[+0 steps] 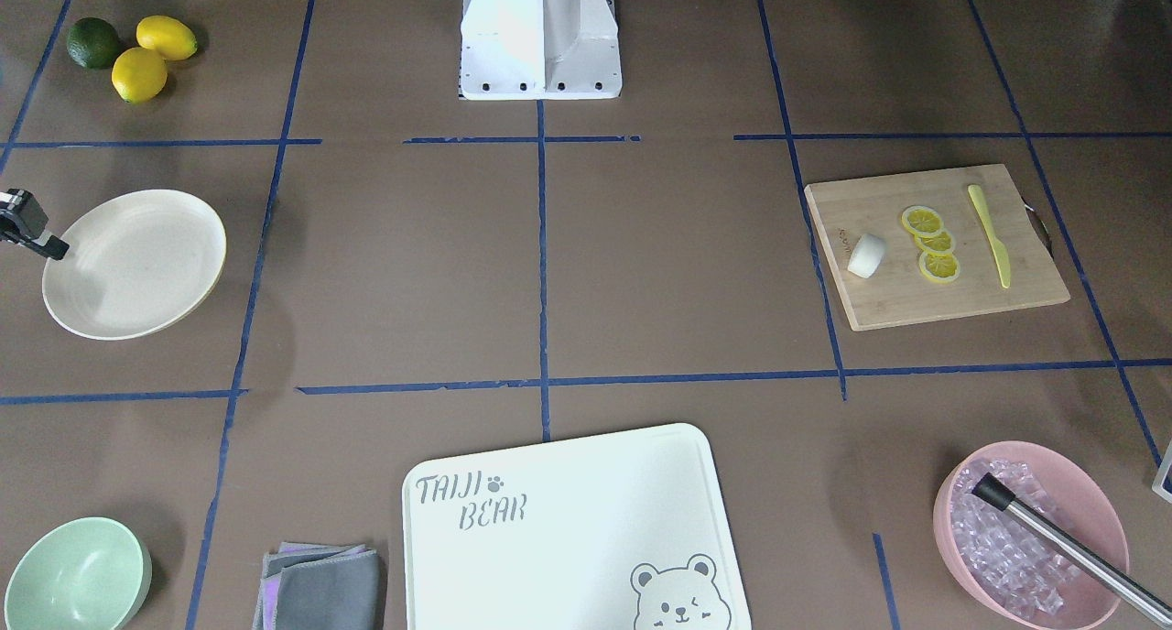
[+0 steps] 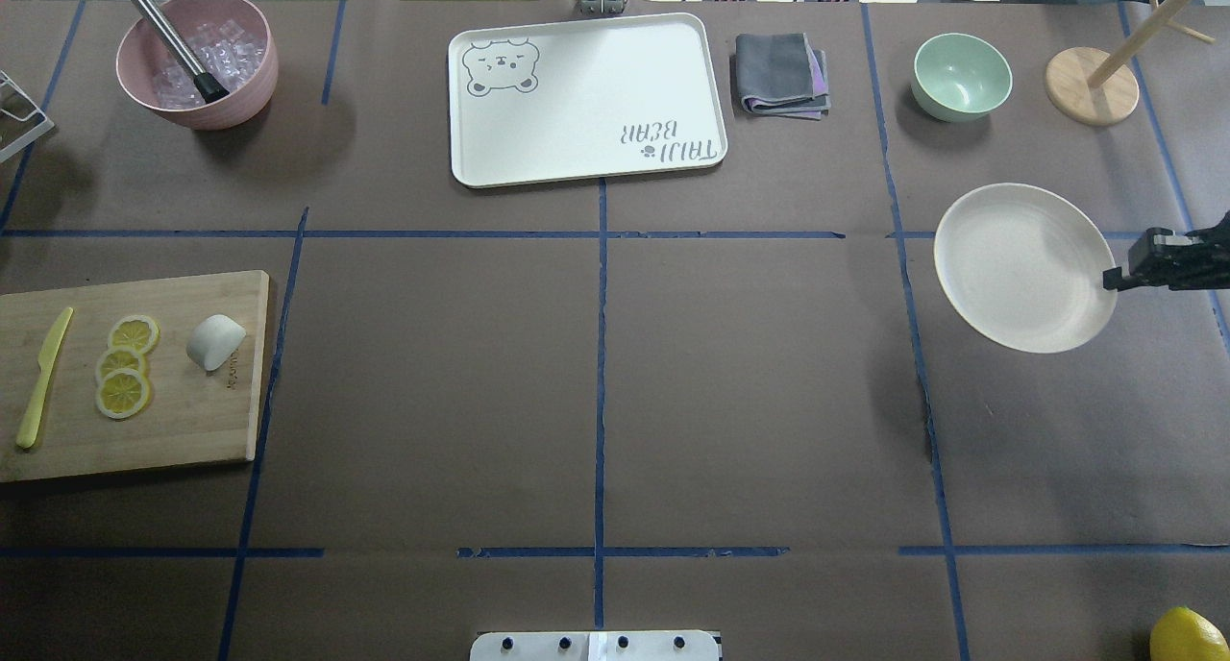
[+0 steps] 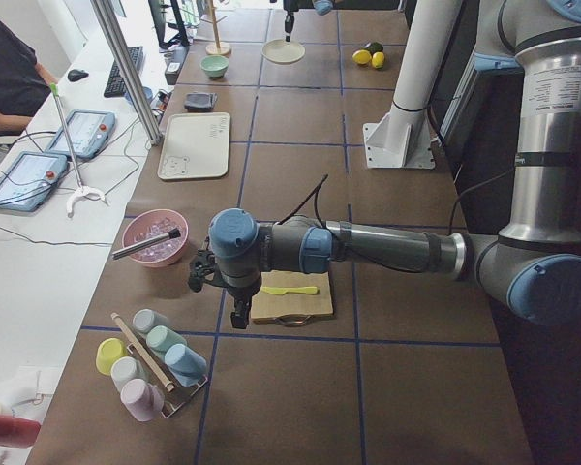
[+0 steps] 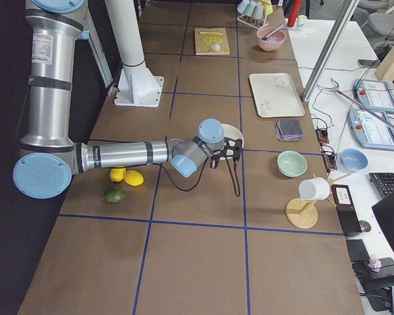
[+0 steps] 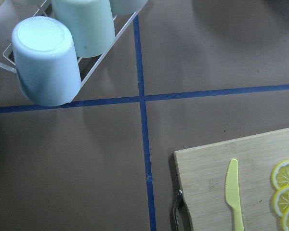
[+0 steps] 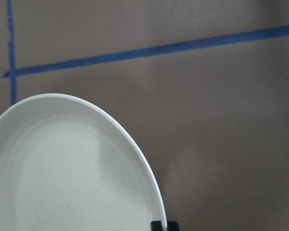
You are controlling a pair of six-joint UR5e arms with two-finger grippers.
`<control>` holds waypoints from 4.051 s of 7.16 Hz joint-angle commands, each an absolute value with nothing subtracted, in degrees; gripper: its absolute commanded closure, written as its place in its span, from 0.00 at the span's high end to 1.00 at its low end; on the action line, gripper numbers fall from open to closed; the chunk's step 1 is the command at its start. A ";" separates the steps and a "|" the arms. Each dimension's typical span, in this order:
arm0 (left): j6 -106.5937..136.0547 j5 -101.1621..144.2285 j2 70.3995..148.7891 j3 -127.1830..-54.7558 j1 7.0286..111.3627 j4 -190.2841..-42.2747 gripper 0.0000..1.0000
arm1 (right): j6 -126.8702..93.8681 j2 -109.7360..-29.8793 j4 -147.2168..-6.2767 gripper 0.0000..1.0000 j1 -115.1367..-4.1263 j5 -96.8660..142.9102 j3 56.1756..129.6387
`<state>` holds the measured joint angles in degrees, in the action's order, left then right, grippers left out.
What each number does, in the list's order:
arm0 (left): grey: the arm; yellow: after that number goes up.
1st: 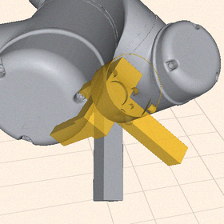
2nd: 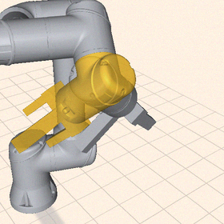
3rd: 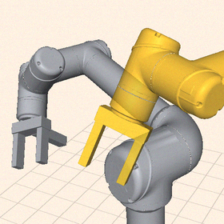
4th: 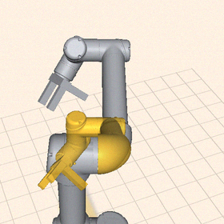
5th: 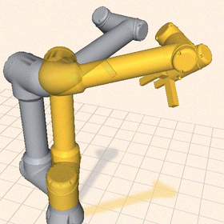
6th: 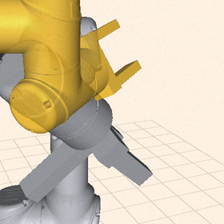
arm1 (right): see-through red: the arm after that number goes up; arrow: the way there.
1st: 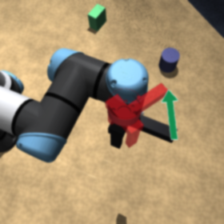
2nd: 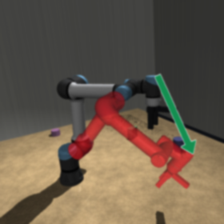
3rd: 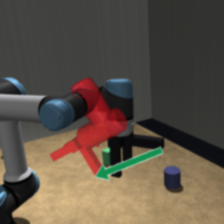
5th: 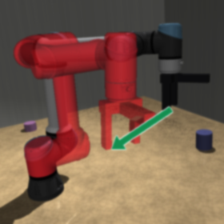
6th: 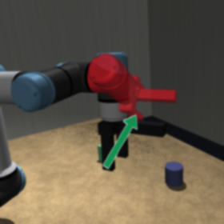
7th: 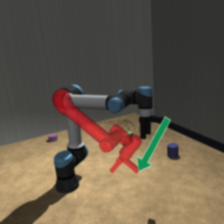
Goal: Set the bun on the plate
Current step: 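Grasp the rim of the white plate with the right gripper, then slide the white plate toward the table centre with the right gripper, then release the plate and retract the right gripper while the left reaches the bun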
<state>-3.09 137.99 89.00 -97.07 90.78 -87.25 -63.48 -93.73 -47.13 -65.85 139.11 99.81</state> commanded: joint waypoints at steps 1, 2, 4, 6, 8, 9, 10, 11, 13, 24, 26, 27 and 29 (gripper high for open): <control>-3.08 137.99 88.95 -97.12 90.70 -87.19 1.00 | -77.56 -84.06 -47.11 0.00 -57.97 135.91 100.28; -3.16 137.99 88.95 -97.12 90.79 -87.27 1.00 | -82.39 -80.37 -47.28 0.00 -52.26 130.92 100.37; -3.25 137.99 88.95 -97.12 90.79 -87.28 1.00 | -89.61 -74.04 -48.42 0.00 -39.53 117.92 99.59; -3.25 137.99 88.86 -96.94 90.70 -87.28 1.00 | -92.72 -66.74 -57.09 0.00 -32.28 109.89 99.23; -3.25 137.99 88.86 -96.94 90.79 -87.28 1.00 | -92.72 -64.26 -61.16 0.00 -29.62 106.53 97.48; -3.51 137.99 88.86 -96.94 90.79 -87.28 1.00 | -92.72 -62.86 -61.26 0.00 -29.53 106.44 95.12; -3.60 137.99 88.77 -97.03 90.79 -87.28 1.00 | -92.72 -62.49 -61.26 0.01 -29.53 106.44 94.49; -3.60 138.08 88.77 -97.03 90.79 -87.36 1.00 | -92.72 -62.40 -61.26 0.01 -29.44 106.44 94.22; -3.78 138.08 88.86 -97.12 90.79 -87.36 1.00 | -92.72 -62.40 -61.26 0.69 -29.53 106.52 94.22; 46.78 123.10 85.08 -110.01 54.90 -114.35 0.99 | -46.30 -71.07 -91.23 1.00 -58.40 125.55 107.23; 56.38 115.62 85.78 -111.18 44.18 -114.35 0.99 | -32.93 -76.88 -91.40 1.00 -64.48 126.56 106.88; 57.03 113.66 87.78 -109.62 41.25 -114.35 0.98 | -28.09 -78.73 -91.41 1.00 -67.21 127.43 106.61; 56.61 113.64 90.17 -107.50 41.13 -114.08 0.98 | -26.72 -79.36 -91.41 1.00 -68.02 129.72 106.61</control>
